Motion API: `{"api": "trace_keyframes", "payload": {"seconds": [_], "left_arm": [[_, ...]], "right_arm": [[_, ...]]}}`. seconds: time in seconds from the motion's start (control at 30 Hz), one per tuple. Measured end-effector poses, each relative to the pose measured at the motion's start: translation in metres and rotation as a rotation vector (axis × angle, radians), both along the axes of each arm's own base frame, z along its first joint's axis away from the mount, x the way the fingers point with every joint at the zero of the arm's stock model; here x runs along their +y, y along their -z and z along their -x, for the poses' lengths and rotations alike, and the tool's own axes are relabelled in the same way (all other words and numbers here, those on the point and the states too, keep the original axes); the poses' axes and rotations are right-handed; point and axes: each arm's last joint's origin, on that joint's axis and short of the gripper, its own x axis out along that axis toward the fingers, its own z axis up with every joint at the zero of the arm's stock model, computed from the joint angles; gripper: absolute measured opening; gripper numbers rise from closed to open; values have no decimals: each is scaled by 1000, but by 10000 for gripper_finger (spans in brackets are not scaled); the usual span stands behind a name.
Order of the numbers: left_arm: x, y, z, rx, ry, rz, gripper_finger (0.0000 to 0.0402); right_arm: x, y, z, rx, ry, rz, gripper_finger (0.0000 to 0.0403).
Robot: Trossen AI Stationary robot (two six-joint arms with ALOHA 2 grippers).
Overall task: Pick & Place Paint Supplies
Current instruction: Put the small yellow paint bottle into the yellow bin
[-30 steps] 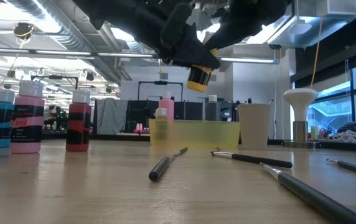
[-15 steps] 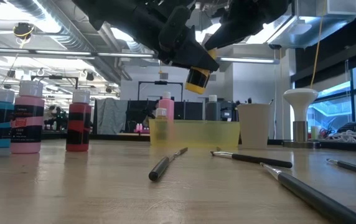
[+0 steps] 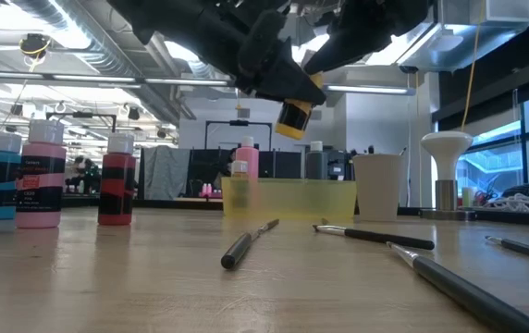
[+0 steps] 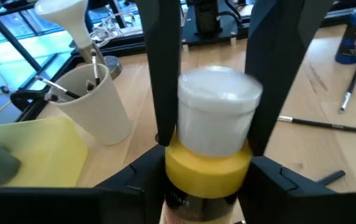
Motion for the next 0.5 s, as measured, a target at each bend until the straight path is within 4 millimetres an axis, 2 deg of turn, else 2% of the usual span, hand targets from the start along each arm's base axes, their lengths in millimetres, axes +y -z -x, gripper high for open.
{"api": "trace_keyframes", "payload": {"seconds": [0.3, 0.5], "left_arm": [[1, -5, -1, -46, -44, -31, 210], [3, -21, 5, -63, -81, -110, 219]], "right_arm": [[-2, 3, 3, 34, 56, 26, 117], [-8, -2, 18, 72, 161, 18, 117]]}}
